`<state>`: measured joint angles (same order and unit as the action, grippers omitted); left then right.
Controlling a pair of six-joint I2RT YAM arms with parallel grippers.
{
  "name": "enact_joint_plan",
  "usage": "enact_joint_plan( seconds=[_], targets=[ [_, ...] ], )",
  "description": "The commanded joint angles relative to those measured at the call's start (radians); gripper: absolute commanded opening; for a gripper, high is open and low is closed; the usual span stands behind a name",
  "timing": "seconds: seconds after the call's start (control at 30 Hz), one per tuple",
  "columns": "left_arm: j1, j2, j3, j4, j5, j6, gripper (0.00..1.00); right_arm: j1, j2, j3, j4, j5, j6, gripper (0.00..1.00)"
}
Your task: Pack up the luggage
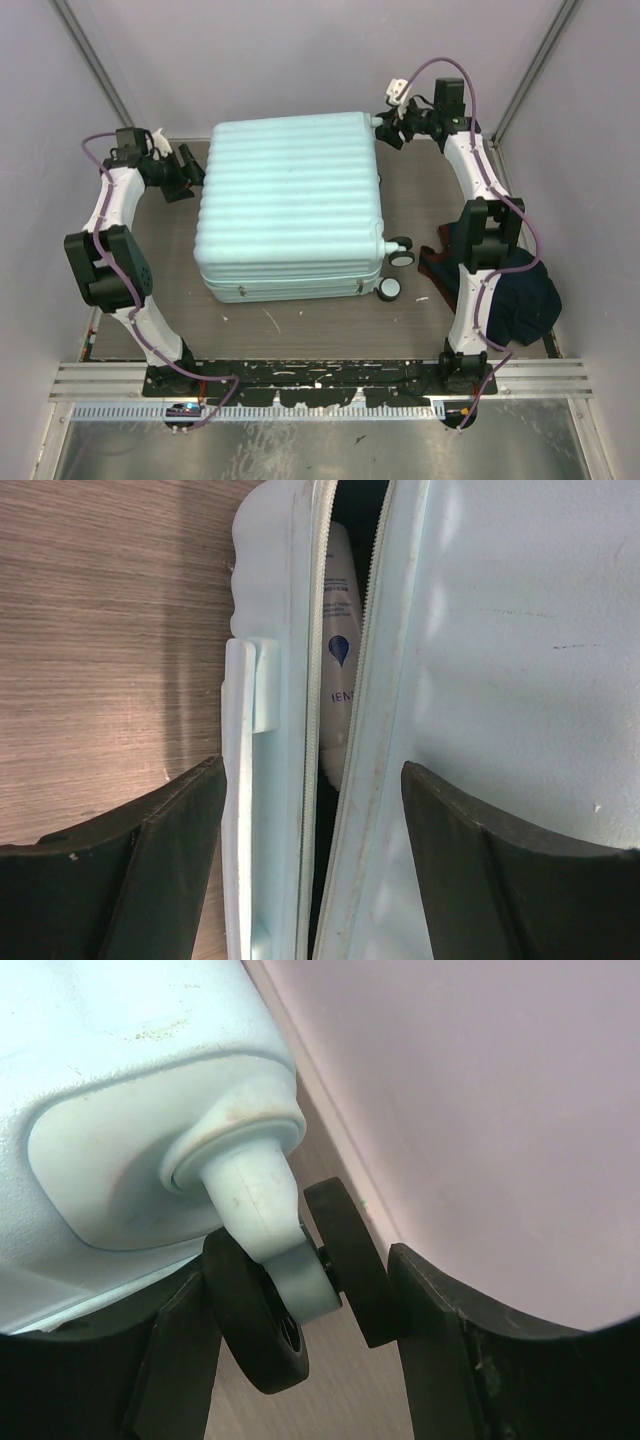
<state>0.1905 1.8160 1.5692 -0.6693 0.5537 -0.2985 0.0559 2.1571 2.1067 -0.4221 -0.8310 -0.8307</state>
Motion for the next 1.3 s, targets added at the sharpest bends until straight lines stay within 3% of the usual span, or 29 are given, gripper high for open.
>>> enact_joint_plan(
  seconds=[0.0, 0.07, 0.27, 0.47, 0.63, 0.8, 1.03, 1.27],
  targets=[
    [-0.045, 0.006, 0.012, -0.023, 0.108, 0.001, 0.73, 0.018, -0.121, -0.084, 0.130, -0.024, 0.065, 0.07],
    [-0.045, 0.006, 0.012, -0.022, 0.107, -0.001, 0.74, 0.018, -0.112, -0.150, 0.144, 0.006, 0.029, 0.15],
    [-0.039, -0.008, -0.003, -0.043, 0.070, 0.010, 0.78, -0.011, -0.067, -0.110, 0.141, 0.081, 0.082, 0.76],
    [0.022, -0.059, -0.072, -0.002, 0.064, -0.030, 0.78, -0.122, -0.183, -0.216, 0.118, 0.083, 0.305, 0.91],
    [0.079, -0.108, -0.103, 0.006, 0.054, -0.016, 0.80, -0.197, -0.364, -0.424, 0.023, 0.077, 0.564, 0.92],
    [0.117, -0.128, -0.148, -0.014, 0.040, -0.001, 0.80, -0.207, -0.511, -0.667, -0.091, 0.016, 0.803, 0.85],
    [0.120, -0.165, -0.273, 0.057, 0.053, -0.056, 0.77, -0.203, -0.660, -1.128, 0.253, 0.049, 1.223, 0.75],
    [0.119, -0.141, -0.306, 0.077, 0.074, -0.055, 0.70, -0.138, -0.560, -1.227, 0.535, 0.180, 1.423, 0.58]
  ],
)
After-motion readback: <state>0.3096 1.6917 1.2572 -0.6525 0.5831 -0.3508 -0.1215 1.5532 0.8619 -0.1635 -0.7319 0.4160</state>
